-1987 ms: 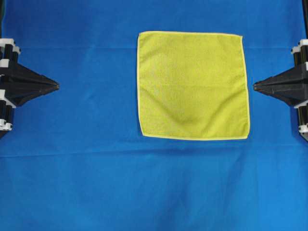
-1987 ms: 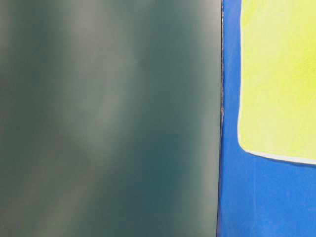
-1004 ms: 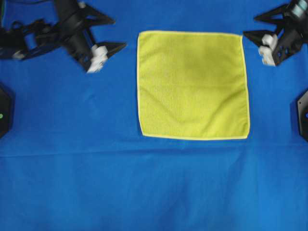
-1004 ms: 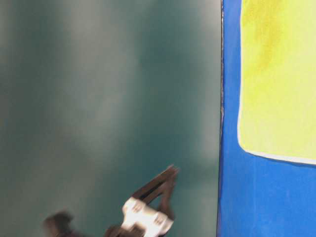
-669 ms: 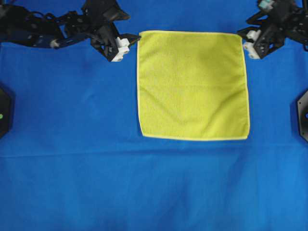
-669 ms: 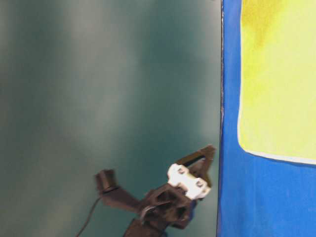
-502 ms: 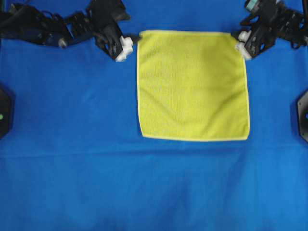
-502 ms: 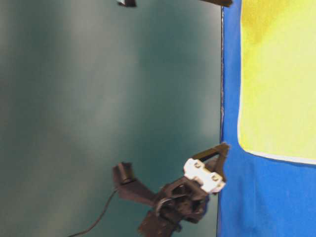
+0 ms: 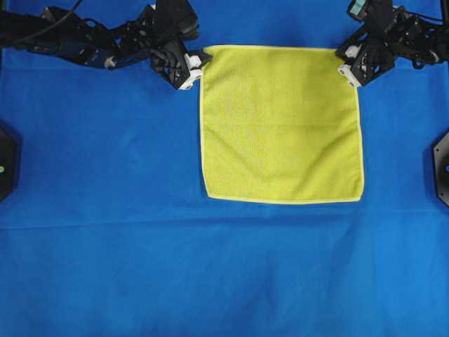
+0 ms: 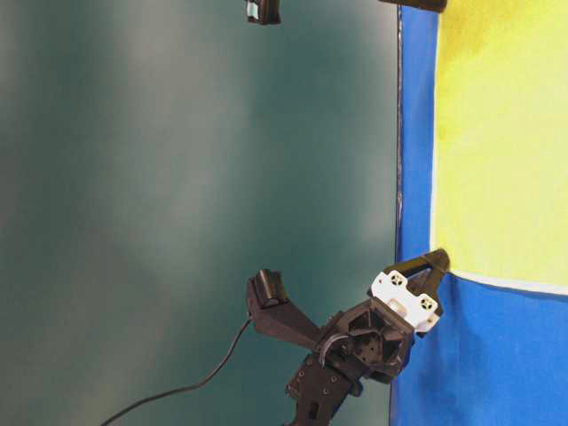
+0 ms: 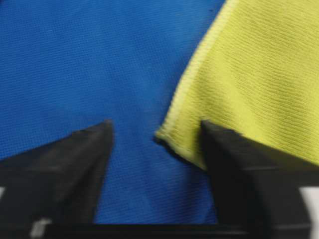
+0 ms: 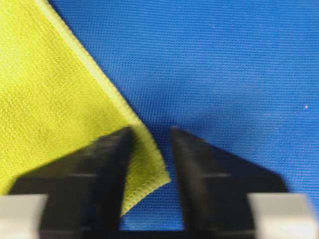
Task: Fold the yellow towel.
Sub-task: 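Lift the top edge with both grippers and pull it toward the bottom edge, then lower the folded edge onto the bottom edge and release both grippers, then grasp the folded strip's ends with both grippers and lift it, then swing the strip vertical, right gripper carrying its end toward the top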
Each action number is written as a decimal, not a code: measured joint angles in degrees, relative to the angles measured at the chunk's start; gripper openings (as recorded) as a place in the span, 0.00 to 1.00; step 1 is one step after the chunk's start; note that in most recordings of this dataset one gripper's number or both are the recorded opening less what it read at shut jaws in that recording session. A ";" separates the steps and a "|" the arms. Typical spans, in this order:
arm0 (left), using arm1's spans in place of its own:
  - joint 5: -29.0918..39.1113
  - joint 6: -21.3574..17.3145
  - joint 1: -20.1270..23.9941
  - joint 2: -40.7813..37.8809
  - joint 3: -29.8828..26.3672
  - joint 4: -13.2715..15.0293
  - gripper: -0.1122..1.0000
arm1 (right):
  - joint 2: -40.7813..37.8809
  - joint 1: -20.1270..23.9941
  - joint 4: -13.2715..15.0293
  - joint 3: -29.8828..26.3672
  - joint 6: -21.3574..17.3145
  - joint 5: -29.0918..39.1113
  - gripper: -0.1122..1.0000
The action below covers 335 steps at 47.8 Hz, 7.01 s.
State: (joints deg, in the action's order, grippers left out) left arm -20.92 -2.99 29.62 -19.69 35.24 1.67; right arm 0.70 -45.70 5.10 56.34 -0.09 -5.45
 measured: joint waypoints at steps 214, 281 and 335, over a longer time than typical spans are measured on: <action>13.54 -6.50 -15.47 3.25 0.26 -0.26 0.36 | 12.66 26.37 16.61 7.91 -34.89 18.46 0.47; 32.34 -4.57 -17.67 25.05 -2.29 -0.26 0.12 | 42.19 32.78 16.17 2.46 -35.16 40.43 0.11; 19.16 -7.03 -33.93 17.75 -10.81 -0.26 0.12 | 10.28 16.08 24.79 -20.21 -34.01 13.27 0.11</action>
State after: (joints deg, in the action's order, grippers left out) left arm -1.76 -10.02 -4.31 -1.93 24.43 1.41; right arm 10.99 -29.62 29.88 36.12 -34.10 7.82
